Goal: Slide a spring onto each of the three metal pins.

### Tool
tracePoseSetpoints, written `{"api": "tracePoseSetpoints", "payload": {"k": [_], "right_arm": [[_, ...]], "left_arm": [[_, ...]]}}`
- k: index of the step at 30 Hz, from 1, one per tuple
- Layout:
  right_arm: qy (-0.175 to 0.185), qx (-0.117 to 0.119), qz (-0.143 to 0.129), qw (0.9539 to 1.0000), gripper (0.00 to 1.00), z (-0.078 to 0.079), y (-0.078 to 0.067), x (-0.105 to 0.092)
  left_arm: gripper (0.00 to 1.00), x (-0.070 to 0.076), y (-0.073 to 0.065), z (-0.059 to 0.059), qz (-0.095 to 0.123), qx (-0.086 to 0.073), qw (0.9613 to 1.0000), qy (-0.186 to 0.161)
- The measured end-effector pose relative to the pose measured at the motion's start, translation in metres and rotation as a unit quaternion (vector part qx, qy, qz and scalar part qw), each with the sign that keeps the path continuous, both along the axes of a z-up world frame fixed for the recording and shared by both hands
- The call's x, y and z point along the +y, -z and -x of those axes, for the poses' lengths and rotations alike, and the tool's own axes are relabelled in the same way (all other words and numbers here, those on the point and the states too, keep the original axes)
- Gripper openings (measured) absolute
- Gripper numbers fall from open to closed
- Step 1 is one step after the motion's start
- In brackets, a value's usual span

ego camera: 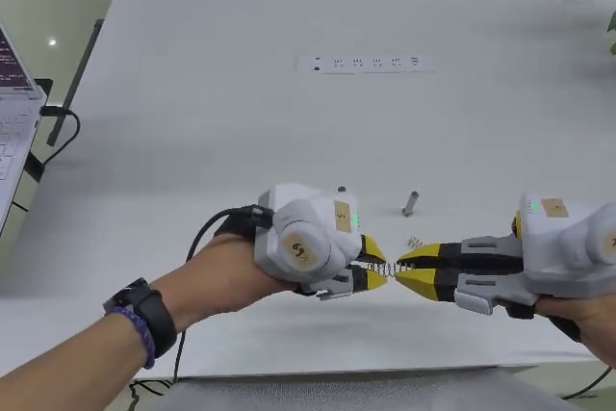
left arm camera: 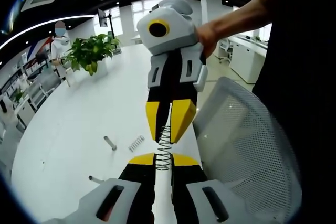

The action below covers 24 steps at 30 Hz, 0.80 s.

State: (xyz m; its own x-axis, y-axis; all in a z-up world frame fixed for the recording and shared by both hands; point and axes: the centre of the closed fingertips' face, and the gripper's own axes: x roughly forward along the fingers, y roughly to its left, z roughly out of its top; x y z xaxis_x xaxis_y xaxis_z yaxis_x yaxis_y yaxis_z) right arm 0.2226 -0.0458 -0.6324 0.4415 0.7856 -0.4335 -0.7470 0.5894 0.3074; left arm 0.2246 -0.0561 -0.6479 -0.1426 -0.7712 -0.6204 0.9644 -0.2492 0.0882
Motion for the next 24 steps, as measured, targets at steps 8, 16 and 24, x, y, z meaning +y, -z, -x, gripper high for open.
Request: {"api": "tracePoseSetpoints", "payload": {"k": [8, 16, 24], "right_arm": [[-0.006, 0.000, 0.013, 0.9999, 0.08, -0.005, 0.000, -0.001], [-0.024, -0.011, 0.041, 0.9988, 0.08, -0.012, -0.006, -0.001], [-0.053, -0.020, 0.078, 0.9953, 0.08, -0.015, -0.009, -0.002]], "left_arm": [[0.02, -0.002, 0.004, -0.001, 0.000, 0.002, 1.0000, -0.002], [0.02, -0.006, 0.002, -0.005, 0.007, 0.005, 0.9999, -0.010], [0.02, -0.009, -0.001, -0.008, 0.019, 0.013, 0.9995, -0.021]]}}
